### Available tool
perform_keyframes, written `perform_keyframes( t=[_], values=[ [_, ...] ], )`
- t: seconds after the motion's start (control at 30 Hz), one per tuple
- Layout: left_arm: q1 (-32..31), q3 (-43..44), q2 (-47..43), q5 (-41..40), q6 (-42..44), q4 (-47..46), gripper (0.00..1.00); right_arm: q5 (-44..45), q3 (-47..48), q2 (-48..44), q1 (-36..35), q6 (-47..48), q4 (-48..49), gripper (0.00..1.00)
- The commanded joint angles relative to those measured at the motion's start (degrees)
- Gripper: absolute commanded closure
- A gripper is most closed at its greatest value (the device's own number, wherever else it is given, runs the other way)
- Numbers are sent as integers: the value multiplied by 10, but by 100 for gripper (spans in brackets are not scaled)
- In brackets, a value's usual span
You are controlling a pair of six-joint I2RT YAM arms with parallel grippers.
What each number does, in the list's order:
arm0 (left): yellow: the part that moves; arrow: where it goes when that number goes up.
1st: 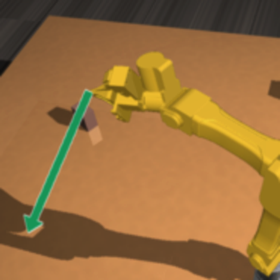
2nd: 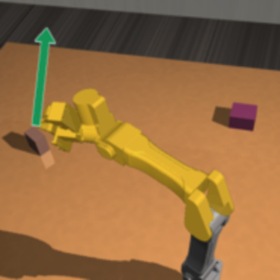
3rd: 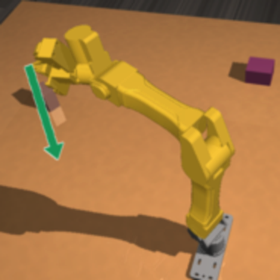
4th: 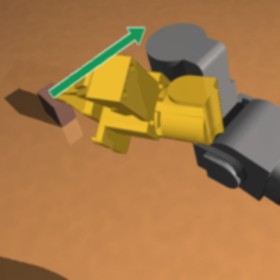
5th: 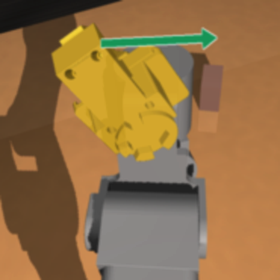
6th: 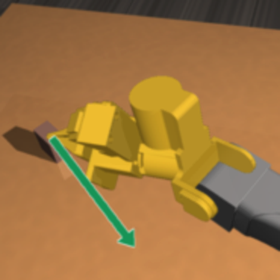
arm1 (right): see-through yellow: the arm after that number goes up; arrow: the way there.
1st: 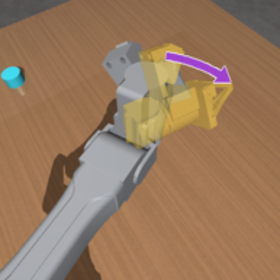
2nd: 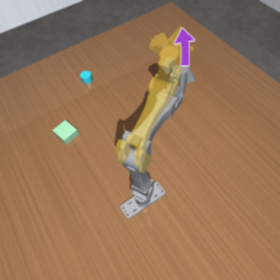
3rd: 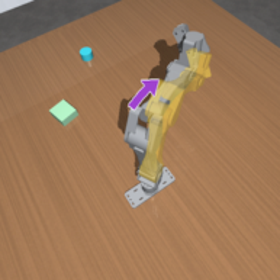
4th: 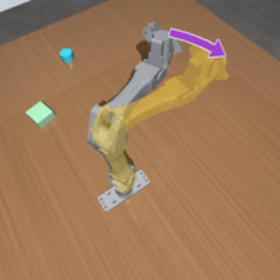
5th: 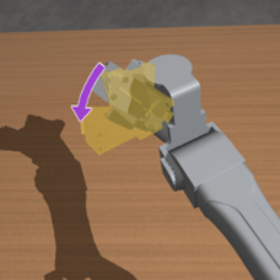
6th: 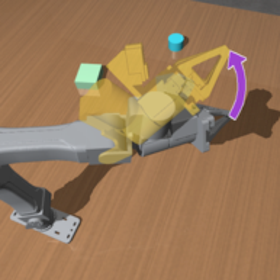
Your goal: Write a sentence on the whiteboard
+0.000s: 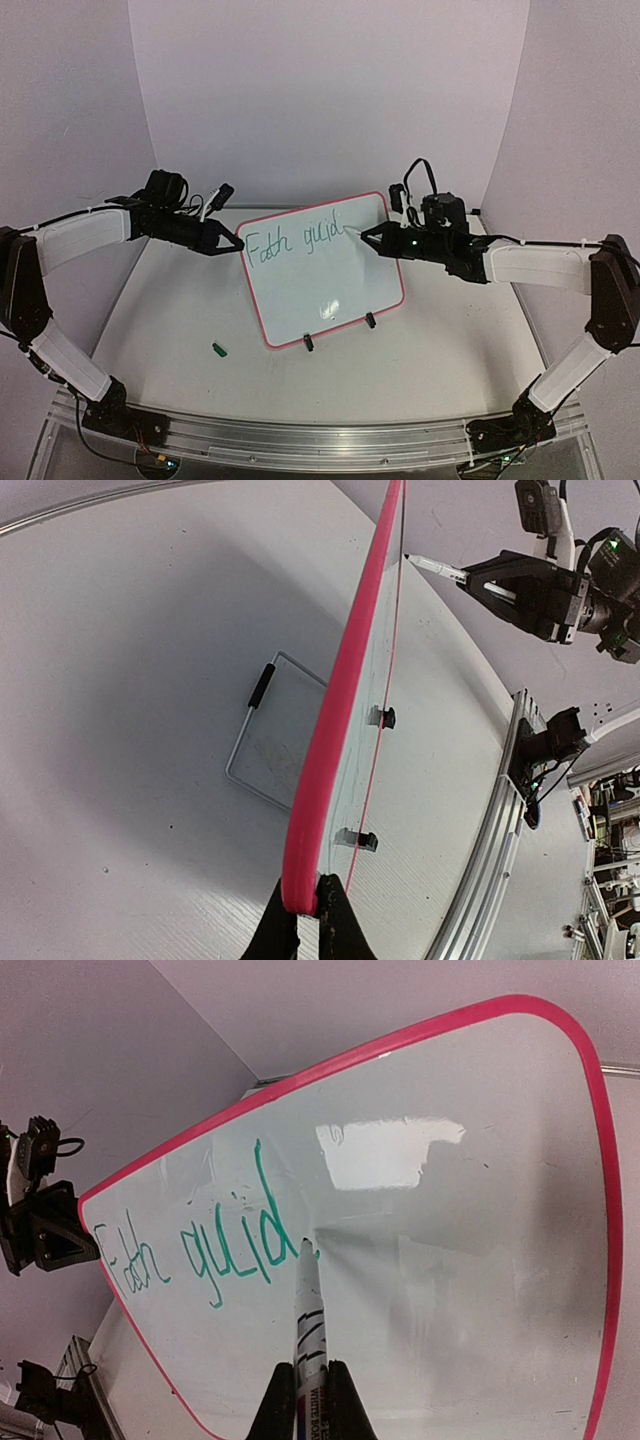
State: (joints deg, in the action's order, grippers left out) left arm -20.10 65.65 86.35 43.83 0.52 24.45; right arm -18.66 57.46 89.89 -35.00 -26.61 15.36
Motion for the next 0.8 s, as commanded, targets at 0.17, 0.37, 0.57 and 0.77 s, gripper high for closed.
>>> perform_keyframes(
  t=[0.17,0.37,0.57,0.77],
  values=[
    [-31,-8,27,-36,53,56,100,17,29,20,3,5,13,100],
    [-32,-9,27,-38,53,56,100,27,28,24,3,3,13,100],
    [-32,-8,26,-38,53,56,100,59,12,6,3,-3,13,100],
    [-32,-9,25,-37,53,56,100,70,13,-1,4,-2,13,100]
  ],
)
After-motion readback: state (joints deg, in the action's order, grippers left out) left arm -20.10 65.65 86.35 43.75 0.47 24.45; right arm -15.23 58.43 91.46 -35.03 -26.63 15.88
